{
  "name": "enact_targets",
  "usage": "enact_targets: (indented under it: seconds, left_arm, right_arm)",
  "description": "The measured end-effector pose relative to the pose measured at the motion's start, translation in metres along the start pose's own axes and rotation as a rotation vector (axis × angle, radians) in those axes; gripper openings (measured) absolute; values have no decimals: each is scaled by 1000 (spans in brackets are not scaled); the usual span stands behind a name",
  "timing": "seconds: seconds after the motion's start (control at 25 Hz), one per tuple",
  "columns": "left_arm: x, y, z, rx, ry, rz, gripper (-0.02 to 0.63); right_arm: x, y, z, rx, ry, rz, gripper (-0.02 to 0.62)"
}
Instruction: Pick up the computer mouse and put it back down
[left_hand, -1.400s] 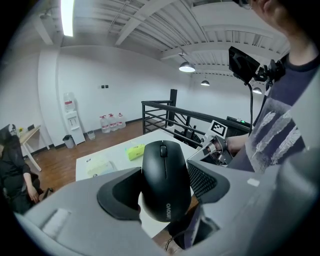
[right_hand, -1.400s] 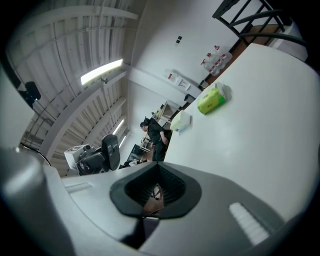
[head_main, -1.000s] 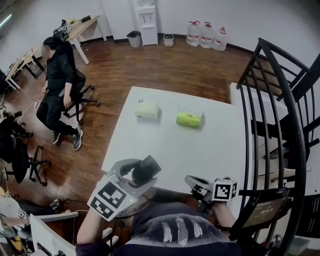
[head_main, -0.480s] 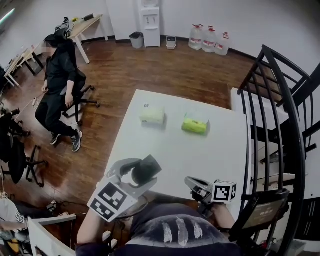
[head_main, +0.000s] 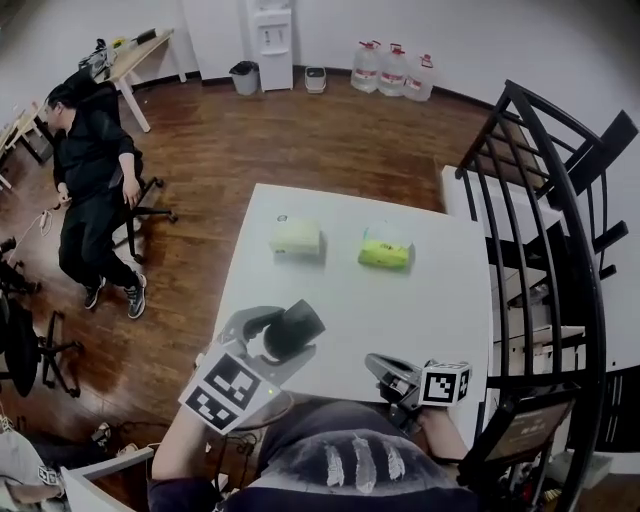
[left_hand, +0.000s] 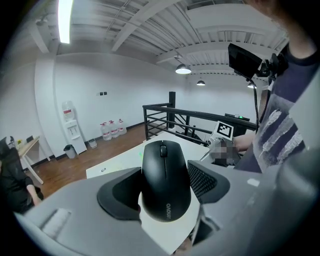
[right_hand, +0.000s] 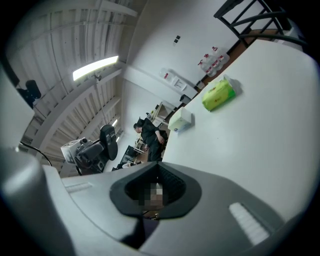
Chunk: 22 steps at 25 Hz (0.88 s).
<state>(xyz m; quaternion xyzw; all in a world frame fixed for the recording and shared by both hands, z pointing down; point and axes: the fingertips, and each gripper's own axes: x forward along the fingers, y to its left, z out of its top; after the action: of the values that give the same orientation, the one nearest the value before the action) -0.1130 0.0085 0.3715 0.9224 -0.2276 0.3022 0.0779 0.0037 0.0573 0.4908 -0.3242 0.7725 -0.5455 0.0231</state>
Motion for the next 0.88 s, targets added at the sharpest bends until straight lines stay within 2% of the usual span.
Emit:
enact_targets:
  seconds: [0.28, 0.64, 0.88]
  left_arm:
    - [33, 16, -1, 1, 33, -31, 304]
    - [77, 36, 3, -27, 103, 22, 304]
    - [104, 44, 1, -62, 136, 28, 304]
  right_arm:
    - [-4, -20, 6, 40, -25, -27, 3]
    - [-9, -42, 42, 33, 7, -13, 3]
    - [-8, -61, 50, 51, 37, -7, 3]
